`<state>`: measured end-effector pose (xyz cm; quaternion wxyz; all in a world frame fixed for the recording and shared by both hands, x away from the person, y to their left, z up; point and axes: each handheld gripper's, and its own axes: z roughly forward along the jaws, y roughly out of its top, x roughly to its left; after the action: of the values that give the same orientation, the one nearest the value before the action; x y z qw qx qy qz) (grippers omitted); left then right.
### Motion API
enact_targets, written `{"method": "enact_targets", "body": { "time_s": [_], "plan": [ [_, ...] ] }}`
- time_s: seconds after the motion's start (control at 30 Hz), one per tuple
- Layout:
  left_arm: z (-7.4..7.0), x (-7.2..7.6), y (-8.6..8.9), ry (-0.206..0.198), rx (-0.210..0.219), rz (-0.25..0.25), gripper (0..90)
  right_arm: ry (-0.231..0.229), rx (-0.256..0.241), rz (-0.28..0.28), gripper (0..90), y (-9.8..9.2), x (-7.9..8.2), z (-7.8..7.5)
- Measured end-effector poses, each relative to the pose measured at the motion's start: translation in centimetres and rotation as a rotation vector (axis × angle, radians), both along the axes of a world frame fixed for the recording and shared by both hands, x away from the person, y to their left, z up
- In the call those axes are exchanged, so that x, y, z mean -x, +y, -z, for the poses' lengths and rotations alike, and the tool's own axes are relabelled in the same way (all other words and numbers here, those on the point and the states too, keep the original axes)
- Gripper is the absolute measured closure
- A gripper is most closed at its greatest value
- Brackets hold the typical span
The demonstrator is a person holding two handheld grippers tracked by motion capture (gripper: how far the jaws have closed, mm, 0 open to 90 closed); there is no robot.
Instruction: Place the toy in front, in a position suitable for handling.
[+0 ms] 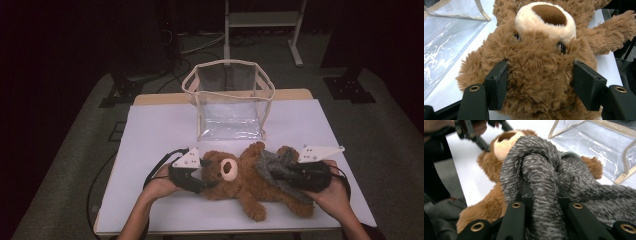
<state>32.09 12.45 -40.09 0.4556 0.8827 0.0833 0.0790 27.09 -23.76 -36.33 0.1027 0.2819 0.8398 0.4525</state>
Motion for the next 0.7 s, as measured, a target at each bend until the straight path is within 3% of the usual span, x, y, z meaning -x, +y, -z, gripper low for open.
{"method": "enact_targets", "body": {
  "time_s": [0.13,0.2,0.33,0.43,0.5,0.7],
  "plan": [
    [-0.4,0.2,0.2,-0.013,-0.011,-0.005,25.7,0.008,0.009,0.037,75.5,-0.9,0.1,0.8],
    [-0.3,0.3,0.3,0.001,-0.012,-0.005,20.1,0.037,-0.034,0.06,75.4,-2.1,-0.4,1.3],
    [0.5,0.0,0.0,0.023,-0.025,-0.021,9.4,0.059,-0.076,0.061,75.2,-2.5,-0.8,2.0],
    [1.0,-0.2,-0.3,0.046,0.015,-0.032,4.6,0.053,-0.078,0.063,75.0,-2.5,-0.8,2.1],
    [1.1,-0.4,-0.3,0.042,0.063,-0.053,6.2,0.052,-0.084,0.067,74.8,-2.6,-0.8,2.1],
    [1.7,-0.4,-0.7,0.059,0.09,-0.066,18.7,0.047,-0.084,0.074,74.7,-2.7,-1.0,2.2]
  ]
}}
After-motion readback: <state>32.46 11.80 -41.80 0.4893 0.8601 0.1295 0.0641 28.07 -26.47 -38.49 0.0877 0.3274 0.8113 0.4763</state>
